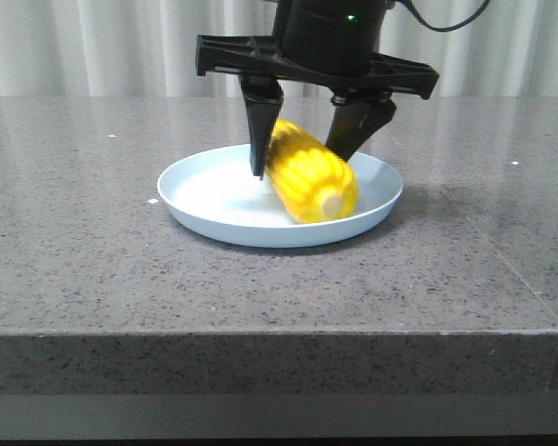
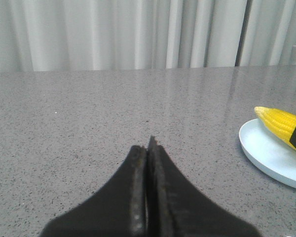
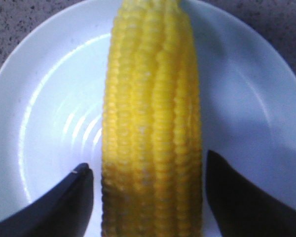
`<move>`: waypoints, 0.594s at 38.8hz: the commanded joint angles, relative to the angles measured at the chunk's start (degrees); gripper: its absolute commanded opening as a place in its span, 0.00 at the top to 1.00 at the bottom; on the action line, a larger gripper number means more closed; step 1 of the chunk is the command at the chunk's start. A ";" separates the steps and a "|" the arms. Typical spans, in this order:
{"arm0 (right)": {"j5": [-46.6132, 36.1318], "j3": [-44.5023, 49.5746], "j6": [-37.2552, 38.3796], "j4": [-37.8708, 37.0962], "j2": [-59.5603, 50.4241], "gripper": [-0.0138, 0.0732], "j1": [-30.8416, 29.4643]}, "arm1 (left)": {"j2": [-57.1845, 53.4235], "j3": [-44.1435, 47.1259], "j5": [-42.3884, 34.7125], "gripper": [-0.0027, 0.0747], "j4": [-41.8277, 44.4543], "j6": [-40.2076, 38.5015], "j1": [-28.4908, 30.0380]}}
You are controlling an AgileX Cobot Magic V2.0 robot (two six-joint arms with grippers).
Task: Place corn on plate with both arms
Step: 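Lower the corn onto the plate and open the right gripper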
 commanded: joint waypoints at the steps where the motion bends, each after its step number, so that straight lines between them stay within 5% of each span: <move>1: -0.93 -2.07 0.08 -0.40 -4.11 0.15 -0.05 | 0.65 -1.56 -5.07 0.99 0.08 -0.57 0.07; 13: 7.74 -12.36 -0.29 -3.50 -8.33 0.21 -0.05 | 0.65 -1.56 -5.07 0.99 0.08 -0.57 0.07; 23: 10.54 -18.60 -1.16 -6.05 -8.39 0.69 -0.11 | 0.65 -1.56 -5.07 0.99 0.08 -0.57 0.07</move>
